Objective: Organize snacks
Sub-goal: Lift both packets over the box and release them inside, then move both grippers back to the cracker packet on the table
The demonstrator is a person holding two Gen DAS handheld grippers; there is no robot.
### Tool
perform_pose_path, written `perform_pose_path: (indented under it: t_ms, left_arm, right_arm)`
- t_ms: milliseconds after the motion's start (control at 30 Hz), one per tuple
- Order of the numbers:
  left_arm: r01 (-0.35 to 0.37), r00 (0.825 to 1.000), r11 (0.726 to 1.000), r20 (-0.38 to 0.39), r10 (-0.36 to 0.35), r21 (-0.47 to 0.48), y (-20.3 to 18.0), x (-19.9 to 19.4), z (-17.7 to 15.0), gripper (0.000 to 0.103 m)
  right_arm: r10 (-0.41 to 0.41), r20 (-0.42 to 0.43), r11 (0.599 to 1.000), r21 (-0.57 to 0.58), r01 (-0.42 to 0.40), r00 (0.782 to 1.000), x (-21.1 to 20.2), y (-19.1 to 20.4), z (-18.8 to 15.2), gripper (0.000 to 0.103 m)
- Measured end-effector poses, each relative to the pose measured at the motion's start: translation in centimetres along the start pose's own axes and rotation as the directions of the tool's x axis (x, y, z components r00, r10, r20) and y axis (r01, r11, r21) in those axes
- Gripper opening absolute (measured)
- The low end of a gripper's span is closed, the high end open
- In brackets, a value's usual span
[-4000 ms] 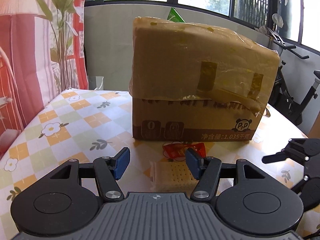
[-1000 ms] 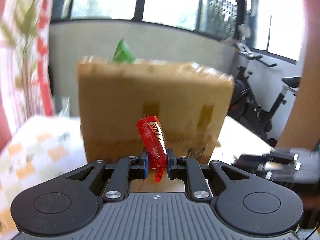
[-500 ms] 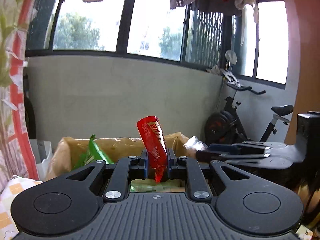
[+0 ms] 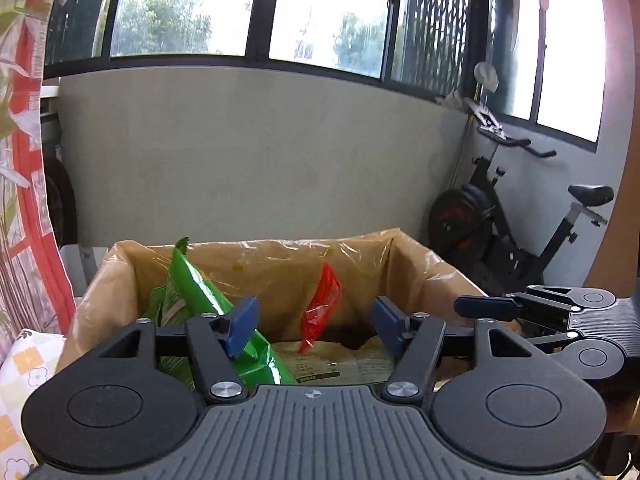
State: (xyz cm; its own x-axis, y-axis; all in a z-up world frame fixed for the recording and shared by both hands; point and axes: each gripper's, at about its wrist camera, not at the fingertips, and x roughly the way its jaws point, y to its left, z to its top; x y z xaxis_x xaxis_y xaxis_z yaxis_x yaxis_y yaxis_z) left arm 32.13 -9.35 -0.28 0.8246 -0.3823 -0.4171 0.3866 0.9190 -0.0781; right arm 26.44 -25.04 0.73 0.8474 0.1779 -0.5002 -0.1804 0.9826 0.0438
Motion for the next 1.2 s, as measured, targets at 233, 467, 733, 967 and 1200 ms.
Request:
perform_pose_path:
  t_ms: [233, 467, 733, 967, 1200]
  left_arm:
    - [-0.023, 1.000, 0.999, 0.013, 0.023, 0.042, 0.7, -4.0, -0.8, 0.073]
    - [-0.017, 0.999, 1.000, 0.031, 0.016, 0.026, 2.0, -9.0, -2.5, 0.076]
    - [-0.026, 0.999, 0.999, 0.023, 0.026, 0.024, 4.1, -12.5, -4.7, 0.078]
    - [-0.030, 0.999, 1.000, -0.028, 0.030, 0.006, 5.7, -13.5, -7.8, 0.077]
    - [-0.031, 0.993, 0.999, -0.114, 0.026, -0.036, 7.7, -12.7, -11.4, 0.077]
  right_arm:
    - [-0.035, 0.053, 0.999, -0.004, 0.036, 0.998, -2.8, 2.2, -1.2, 0.077]
    - [-0.092, 0.093, 0.994, 0.072, 0.086, 0.991, -5.7, 3.7, -2.4, 0.081]
    - [-0.108, 0.088, 0.988, 0.120, 0.097, 0.990, -7.6, 4.4, -4.7, 0.081]
    - [-0.079, 0.084, 0.989, 0.132, 0.068, 0.993, -8.9, 5.3, -7.2, 0.081]
    - [-0.028, 0.044, 0.991, 0.128, 0.022, 0.999, -8.7, 7.0, -10.1, 0.081]
